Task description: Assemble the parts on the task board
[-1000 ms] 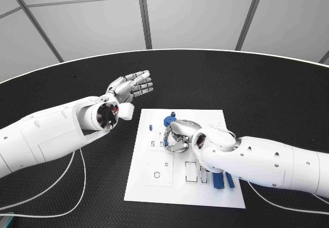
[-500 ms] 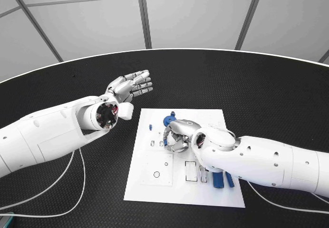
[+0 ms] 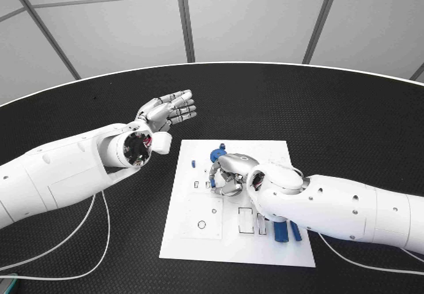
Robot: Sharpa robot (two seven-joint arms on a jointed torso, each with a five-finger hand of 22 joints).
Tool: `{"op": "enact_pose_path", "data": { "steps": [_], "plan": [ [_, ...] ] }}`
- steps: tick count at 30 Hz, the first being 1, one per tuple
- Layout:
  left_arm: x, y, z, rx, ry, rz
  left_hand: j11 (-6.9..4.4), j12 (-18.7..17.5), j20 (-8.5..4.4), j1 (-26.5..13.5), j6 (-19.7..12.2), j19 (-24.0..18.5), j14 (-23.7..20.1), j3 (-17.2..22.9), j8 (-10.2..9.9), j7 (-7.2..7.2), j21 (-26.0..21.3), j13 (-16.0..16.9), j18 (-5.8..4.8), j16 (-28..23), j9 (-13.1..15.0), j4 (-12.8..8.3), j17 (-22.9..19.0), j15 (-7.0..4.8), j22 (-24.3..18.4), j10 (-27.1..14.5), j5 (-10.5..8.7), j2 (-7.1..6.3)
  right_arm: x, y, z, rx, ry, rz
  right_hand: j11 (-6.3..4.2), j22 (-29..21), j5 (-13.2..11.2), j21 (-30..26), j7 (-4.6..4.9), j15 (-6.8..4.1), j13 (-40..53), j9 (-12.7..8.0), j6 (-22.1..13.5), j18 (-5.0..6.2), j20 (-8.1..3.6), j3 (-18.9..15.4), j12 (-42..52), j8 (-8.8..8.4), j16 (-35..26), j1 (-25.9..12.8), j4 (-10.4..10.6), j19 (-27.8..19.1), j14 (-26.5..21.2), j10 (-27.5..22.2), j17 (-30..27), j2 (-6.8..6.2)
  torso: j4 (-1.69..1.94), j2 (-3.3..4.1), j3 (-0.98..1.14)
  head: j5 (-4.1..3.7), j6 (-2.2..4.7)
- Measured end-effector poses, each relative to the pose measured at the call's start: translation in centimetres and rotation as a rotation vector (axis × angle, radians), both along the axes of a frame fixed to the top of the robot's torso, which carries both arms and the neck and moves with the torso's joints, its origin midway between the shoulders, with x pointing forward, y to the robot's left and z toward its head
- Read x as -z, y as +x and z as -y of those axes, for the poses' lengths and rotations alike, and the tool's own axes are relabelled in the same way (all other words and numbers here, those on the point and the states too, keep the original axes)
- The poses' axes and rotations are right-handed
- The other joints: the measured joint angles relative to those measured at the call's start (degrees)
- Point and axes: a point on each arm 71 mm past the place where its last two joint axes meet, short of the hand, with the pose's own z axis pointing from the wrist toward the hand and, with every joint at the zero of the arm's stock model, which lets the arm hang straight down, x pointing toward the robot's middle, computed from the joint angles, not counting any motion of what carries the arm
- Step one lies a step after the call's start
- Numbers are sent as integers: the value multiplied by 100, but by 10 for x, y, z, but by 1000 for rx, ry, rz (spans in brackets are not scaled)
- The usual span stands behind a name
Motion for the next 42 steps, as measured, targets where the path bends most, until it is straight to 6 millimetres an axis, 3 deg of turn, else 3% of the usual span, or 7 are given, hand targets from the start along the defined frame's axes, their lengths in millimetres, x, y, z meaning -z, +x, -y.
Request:
{"op": "enact_pose_path", "data": {
  "steps": [16,25,27,29,33,37,42],
  "plan": [
    [0,0,0,0,0,0,0,0,0,0,0,0,0,0,0,0,0,0,-1,0,0,0,0,0,0,0,0,0,-3,-3,1,-5,26,17,25,-1,-15,-67,35,0,0,-27,-88,0,21,-131,-62,-21,-9,0,17,21,0,-66,-1,0,1,1,0,-10,-13],
    [2,1,-2,22,21,-10,-23,10,-5,-22,207,174,440,16,11,15,71,17,0,146,15,-16,76,-36,17,291,0,-5,-19,-17,9,-67,160,94,87,-1,-118,-221,128,98,0,-153,-477,1,99,-1068,-189,-133,-43,320,257,-17,-13,-211,-2,149,1,-4,4,-2,-4],
    [3,1,-2,44,38,-14,-93,213,-10,-119,617,765,1068,45,132,54,309,92,56,417,85,6,197,-131,106,1149,0,-5,-24,-23,13,-91,216,103,108,-1,-126,-353,141,98,-1,-182,-490,1,133,-1220,-221,-133,-98,448,336,-51,-13,-232,-2,203,-3,-11,3,2,4],
    [4,1,-2,68,59,-16,-218,442,-60,-152,1184,1502,1607,121,300,130,723,143,375,697,181,22,319,-286,277,1772,0,-31,-30,-27,18,-107,270,105,108,-1,-126,-355,142,98,-1,-201,-490,1,133,-1313,-221,-132,-100,525,408,-51,-13,-232,-2,228,-9,-22,2,8,18],
    [6,2,-3,120,111,-20,-402,585,-108,-204,1599,2169,2217,277,458,256,1301,148,647,1006,250,51,481,-495,542,2354,-10,-82,-42,-32,33,-117,363,87,97,-1,-121,-624,139,97,-1,-220,-487,134,129,-1489,-376,-124,-178,651,572,-145,-13,-345,-2,242,-20,-51,2,18,32],
    [10,2,-4,197,187,-33,-655,622,-414,-268,1924,2484,3209,604,629,230,2330,140,668,1544,323,132,853,-828,1139,3027,-40,-231,-54,-33,55,-91,451,43,43,-29,-55,-1143,51,97,-7,-219,-286,226,92,-1579,-582,31,-356,787,667,-363,-13,-481,-2,272,-35,-92,2,20,41],
    [18,-2,-4,308,313,-75,-1074,941,-955,-375,2234,3565,4979,749,874,-89,3088,415,667,3474,544,144,2134,-1361,1435,4012,-67,-283,-64,-27,96,5,552,-13,-19,-376,87,-1729,-1,34,-393,-230,-179,315,40,-1444,-996,119,-583,893,802,-555,-15,-719,-2,286,-56,-147,6,6,72]
  ]
}}
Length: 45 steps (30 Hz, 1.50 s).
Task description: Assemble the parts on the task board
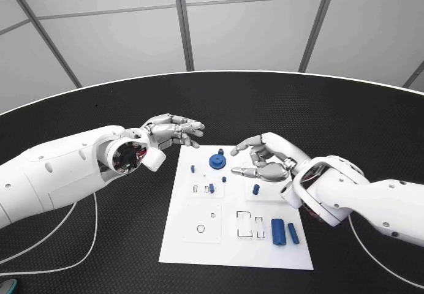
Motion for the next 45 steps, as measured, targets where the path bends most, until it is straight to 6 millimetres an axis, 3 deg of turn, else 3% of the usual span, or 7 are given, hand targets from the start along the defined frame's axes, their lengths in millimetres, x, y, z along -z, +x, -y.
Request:
{"op": "enact_pose_path", "data": {
  "steps": [5,8,12,13,20,27,45],
  "plan": [
    [8,-5,1,89,158,-41,-201,677,-373,-297,-97,957,478,-89,450,-190,1048,742,0,3363,427,177,3968,-205,512,269,0,-113,-3,8,42,115,66,-55,0,-44,55,-57,0,0,-46,-10,0,0,0,7,-19,23,-44,0,52,0,0,0,0,0,-14,-60,14,-21,9],
    [14,-8,2,133,275,-58,-305,1415,-447,-441,-179,1081,497,-217,802,-272,1676,1432,0,4002,774,305,4787,-237,1074,188,0,-145,-4,11,62,171,79,-64,0,-65,55,-78,-20,0,-60,-10,20,-1,1,17,-21,23,-70,0,62,0,0,0,0,0,-17,-92,19,-31,-2],
    [20,-12,6,197,432,-76,-328,2643,-478,-762,-491,1231,477,-329,1419,-334,2396,2533,0,4232,1397,446,4867,-290,1947,-347,0,-35,-4,13,76,212,82,-62,0,-86,55,-124,-20,0,-78,-10,20,-1,1,23,-45,45,-104,0,68,1,0,0,-32,0,-14,-132,30,-38,-26],
    [21,-13,8,211,466,-82,-337,3011,-486,-920,-620,1371,477,-332,1593,-349,2585,2853,-74,4277,1570,449,4867,-290,2213,-474,0,35,-4,14,78,219,82,-61,0,-93,55,-124,-20,0,-80,-11,20,-1,1,24,-45,45,-104,0,68,1,0,0,-43,0,-13,-139,31,-38,-31],
    [30,-18,20,264,702,-122,-429,5028,-596,-1364,-901,1774,497,-456,2442,-459,3026,4757,-185,4409,2271,473,4867,-371,2928,-151,0,116,-3,18,86,253,79,-61,0,-122,55,-157,-40,0,-92,-15,40,-1,-20,39,-45,45,-128,22,84,-19,0,0,-90,-22,-9,-172,45,-34,-52],
    [34,-15,31,231,820,-131,-430,5272,-604,-1565,-968,1782,476,-626,2666,-484,3059,4975,-185,4409,2484,490,4866,-392,3001,-151,-15,17,-2,21,88,270,76,-65,1,-122,55,-157,-40,-16,-92,-15,40,-1,-20,39,-45,45,-128,22,84,-19,16,0,-105,-22,-7,-171,42,-29,-55],
    [45,-14,55,250,956,-154,-430,5312,-624,-1644,-1027,1802,476,-758,2721,-506,3081,4997,-182,4469,2557,480,4865,-391,3037,-152,-21,-14,0,24,88,281,69,-79,1,-133,55,-191,-40,-16,-98,-26,40,-1,-20,23,-45,44,-170,22,100,-19,16,1,-132,-22,13,-140,43,-68,-127]
  ]
}}
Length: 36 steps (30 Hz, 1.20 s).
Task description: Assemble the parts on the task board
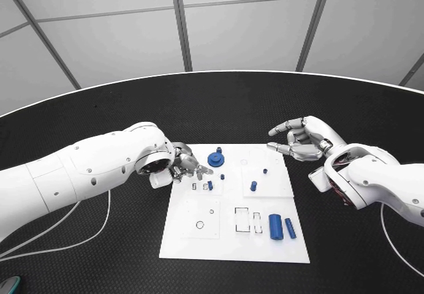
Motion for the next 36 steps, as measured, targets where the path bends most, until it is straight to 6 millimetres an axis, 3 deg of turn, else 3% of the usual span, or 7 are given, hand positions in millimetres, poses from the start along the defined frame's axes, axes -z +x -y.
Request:
{"op": "enact_pose_path", "data": {
  "steps": [36],
  "plan": [
    [12,5,26,68,73,-32,-21,1,20,0,-20,20,0,1,45,-21,24,-24,1,23,38,0,-2,1,41,-23,1,0,1,1,-3,-4,0,-7,0,-19,21,-23,0,0,-14,-5,0,0,0,16,-29,0,0,0,15,0,0,1,-10,0,54,7,-20,-107,-133]
  ]
}}
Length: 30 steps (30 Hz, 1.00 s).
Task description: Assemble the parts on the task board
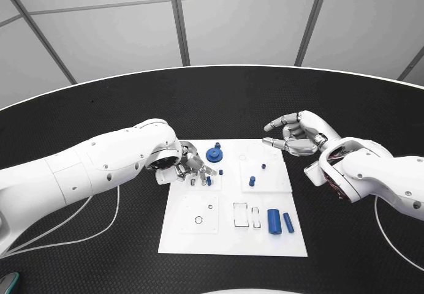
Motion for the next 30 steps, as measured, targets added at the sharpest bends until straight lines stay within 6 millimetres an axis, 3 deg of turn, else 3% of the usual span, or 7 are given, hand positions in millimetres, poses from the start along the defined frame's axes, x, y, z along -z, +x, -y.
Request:
{"op": "enact_pose_path", "data": {
  "steps": [24,30],
  "plan": [
    [3,-2,6,39,22,-21,0,50,-19,95,-20,19,0,0,21,20,19,17,1,23,31,0,-1,0,46,0,0,95,1,1,-3,-7,-1,-5,0,-11,28,-23,0,0,0,-4,0,0,0,-15,0,18,-13,0,15,0,0,0,1,0,16,-3,-6,-38,-66],
    [3,-2,7,43,23,-23,0,54,-19,177,-41,19,0,28,43,0,42,24,1,23,43,-20,-1,0,61,0,0,177,1,1,-3,-7,-1,-6,0,-10,28,-23,0,0,0,-4,0,0,0,-15,0,23,-24,0,15,0,0,0,1,0,19,-2,-7,-42,-78]
  ]
}}
